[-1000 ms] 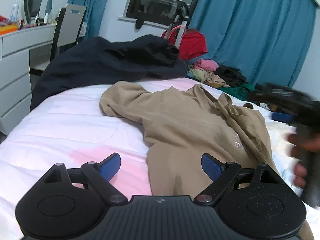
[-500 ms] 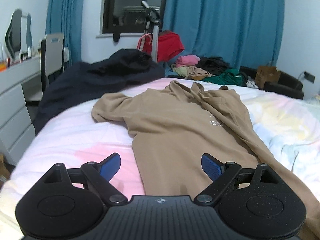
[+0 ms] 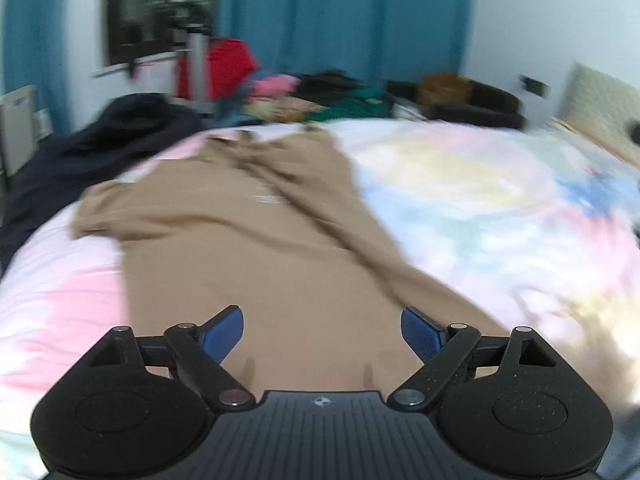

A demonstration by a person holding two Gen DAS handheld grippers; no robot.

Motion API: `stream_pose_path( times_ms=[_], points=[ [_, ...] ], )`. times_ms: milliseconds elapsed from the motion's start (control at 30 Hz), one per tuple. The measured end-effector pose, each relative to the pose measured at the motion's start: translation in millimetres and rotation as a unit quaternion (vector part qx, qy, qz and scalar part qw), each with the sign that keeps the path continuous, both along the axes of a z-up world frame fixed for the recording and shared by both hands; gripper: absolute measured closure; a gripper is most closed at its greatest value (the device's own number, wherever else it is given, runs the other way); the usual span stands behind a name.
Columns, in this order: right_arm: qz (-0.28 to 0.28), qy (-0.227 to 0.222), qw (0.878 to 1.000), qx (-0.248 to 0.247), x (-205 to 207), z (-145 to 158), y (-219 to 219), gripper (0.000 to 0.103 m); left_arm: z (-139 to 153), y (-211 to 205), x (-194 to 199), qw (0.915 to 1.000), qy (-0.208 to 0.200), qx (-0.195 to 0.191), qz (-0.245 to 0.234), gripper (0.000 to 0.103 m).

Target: Fold clothes

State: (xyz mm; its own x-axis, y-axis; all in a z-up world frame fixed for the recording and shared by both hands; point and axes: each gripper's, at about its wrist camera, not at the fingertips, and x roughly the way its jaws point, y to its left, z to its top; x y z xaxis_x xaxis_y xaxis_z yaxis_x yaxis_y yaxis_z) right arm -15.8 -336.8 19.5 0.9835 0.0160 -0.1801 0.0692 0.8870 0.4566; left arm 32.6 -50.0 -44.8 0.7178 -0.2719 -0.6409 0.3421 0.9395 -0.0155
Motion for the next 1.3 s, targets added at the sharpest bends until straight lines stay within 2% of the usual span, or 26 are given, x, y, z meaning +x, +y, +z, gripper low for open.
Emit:
stream_pose_path(
  times_ms=[100, 167, 233, 300, 567, 633, 700, 733, 767, 800, 833, 967, 1033, 1200, 1300],
  points=[
    [-0.016, 0.002, 1.000, 0.018, -0.9, -5.4, -23.3, 0.011, -7.6, -43.7, -14.2, 0.9979, 0.029, -0.009, -0.058, 0.019],
    [-0.026, 0.007, 0.999, 0.032, -0.9, -11.2, -35.8, 0.011, -11.4, -72.2, -24.3, 0.9935, 0.048, -0.014, -0.102, 0.024],
    [-0.031, 0.009, 0.998, 0.046, -0.9, -15.7, -44.6, 0.011, -13.8, -92.2, -31.1, 0.9898, 0.056, -0.012, -0.130, 0.025],
    [-0.031, 0.006, 0.998, 0.058, -1.0, -18.9, -51.0, 0.011, -16.7, -109.8, -36.6, 0.9858, 0.066, -0.009, -0.154, 0.030],
    [-0.013, 0.000, 0.997, 0.078, 1.3, -25.2, -56.3, 0.011, -42.3, -121.9, -48.6, 0.9751, 0.106, 0.002, -0.195, 0.040],
    [-0.004, 0.003, 0.997, 0.077, 3.1, -26.3, -53.6, 0.011, -50.7, -125.4, -49.4, 0.9751, 0.110, 0.013, -0.192, 0.041],
    [0.002, 0.008, 0.997, 0.075, 4.4, -27.6, -51.3, 0.011, -57.8, -128.0, -51.6, 0.9742, 0.110, 0.024, -0.195, 0.047],
    [0.004, 0.010, 0.997, 0.075, 4.6, -28.0, -48.8, 0.011, -61.2, -128.4, -51.4, 0.9742, 0.111, 0.027, -0.195, 0.057],
    [0.007, 0.013, 0.997, 0.074, 4.8, -28.5, -46.8, 0.011, -63.7, -127.6, -50.8, 0.9747, 0.112, 0.028, -0.191, 0.072],
    [0.009, 0.015, 0.997, 0.072, 5.1, -29.0, -45.1, 0.011, -65.9, -126.1, -49.9, 0.9754, 0.112, 0.028, -0.187, 0.080],
    [0.011, 0.018, 0.997, 0.070, 5.6, -29.3, -43.4, 0.011, -66.9, -123.1, -48.8, 0.9767, 0.111, 0.028, -0.181, 0.095],
    [0.018, 0.026, 0.998, 0.063, 7.1, -30.3, -37.4, 0.011, -51.9, -95.8, -51.0, 0.9831, 0.095, -0.008, -0.156, 0.099],
    [0.019, 0.032, 0.998, 0.058, 8.4, -30.4, -34.1, 0.011, -40.0, -73.1, -54.8, 0.9849, 0.099, -0.042, -0.135, 0.099],
    [0.027, 0.044, 0.998, 0.046, 11.7, -31.1, -24.9, 0.011, -22.4, -13.2, -65.5, 0.9852, 0.116, -0.105, -0.071, 0.099],
    [0.037, 0.053, 0.997, 0.032, 14.2, -31.4, -17.6, 0.011, -27.9, 15.0, -67.1, 0.9821, 0.143, -0.116, -0.038, 0.099]
  ],
)
